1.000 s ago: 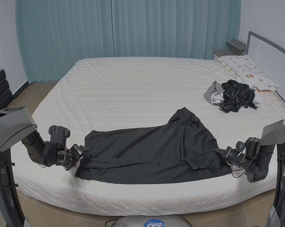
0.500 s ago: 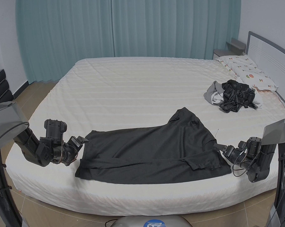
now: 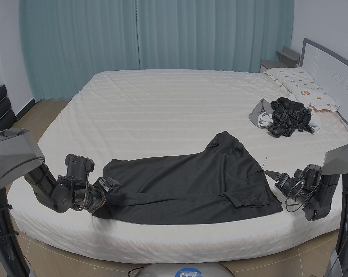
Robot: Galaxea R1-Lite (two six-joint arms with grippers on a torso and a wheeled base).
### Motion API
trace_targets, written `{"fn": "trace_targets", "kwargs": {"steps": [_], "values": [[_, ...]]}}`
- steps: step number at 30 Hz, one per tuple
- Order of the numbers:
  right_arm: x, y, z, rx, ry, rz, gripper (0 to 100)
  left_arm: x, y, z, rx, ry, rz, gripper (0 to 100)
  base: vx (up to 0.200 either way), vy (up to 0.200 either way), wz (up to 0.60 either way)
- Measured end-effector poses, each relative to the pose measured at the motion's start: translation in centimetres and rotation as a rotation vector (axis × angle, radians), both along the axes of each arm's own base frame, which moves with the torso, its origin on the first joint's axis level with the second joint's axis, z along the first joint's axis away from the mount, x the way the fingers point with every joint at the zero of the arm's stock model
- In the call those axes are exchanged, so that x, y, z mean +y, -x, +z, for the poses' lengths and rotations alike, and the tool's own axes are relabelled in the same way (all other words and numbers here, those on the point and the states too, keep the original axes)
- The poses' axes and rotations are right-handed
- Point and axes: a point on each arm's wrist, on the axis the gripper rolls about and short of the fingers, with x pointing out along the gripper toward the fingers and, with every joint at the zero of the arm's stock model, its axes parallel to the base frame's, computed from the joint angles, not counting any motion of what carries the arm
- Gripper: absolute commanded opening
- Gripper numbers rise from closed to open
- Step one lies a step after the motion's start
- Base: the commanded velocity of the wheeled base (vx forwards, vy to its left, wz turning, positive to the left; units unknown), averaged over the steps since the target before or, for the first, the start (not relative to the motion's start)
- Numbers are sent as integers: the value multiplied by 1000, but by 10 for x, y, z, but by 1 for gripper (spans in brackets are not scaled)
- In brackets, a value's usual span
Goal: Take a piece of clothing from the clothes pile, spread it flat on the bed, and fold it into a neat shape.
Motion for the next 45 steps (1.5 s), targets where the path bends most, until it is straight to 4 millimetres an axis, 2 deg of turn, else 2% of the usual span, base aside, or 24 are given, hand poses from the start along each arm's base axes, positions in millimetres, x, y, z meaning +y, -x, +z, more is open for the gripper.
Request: {"fn": "trace_targets", "kwargs": {"steps": [7, 16, 23, 30, 34, 38, 39, 41, 45], "values": [[0, 0, 0, 1, 2, 0, 100, -3, -6, -9, 14, -5, -2, 100, 0, 0, 0], [1, 0, -1, 2, 5, -2, 100, 2, -23, -6, -89, 7, 97, 100, 0, 0, 0], [1, 0, -1, 3, 6, -2, 100, 15, -39, 2, -259, 59, 202, 100, 0, 0, 0], [1, 1, -1, 7, 7, -2, 100, 35, -46, -9, -274, 57, 267, 100, 0, 0, 0], [1, 2, -2, 9, 6, -2, 100, 41, -42, -8, -265, 61, 276, 100, 0, 0, 0], [1, 2, -2, 11, 7, -2, 100, 41, -31, 4, -266, 89, 242, 100, 0, 0, 0], [2, 2, -2, 11, 7, -1, 100, 34, -21, 12, -266, 110, 207, 100, 0, 0, 0], [2, 3, -2, 12, 7, -1, 100, 23, -13, 18, -265, 126, 166, 100, 0, 0, 0], [2, 3, -2, 15, 7, 0, 100, -2, 0, 23, -249, 143, 94, 100, 0, 0, 0]]}}
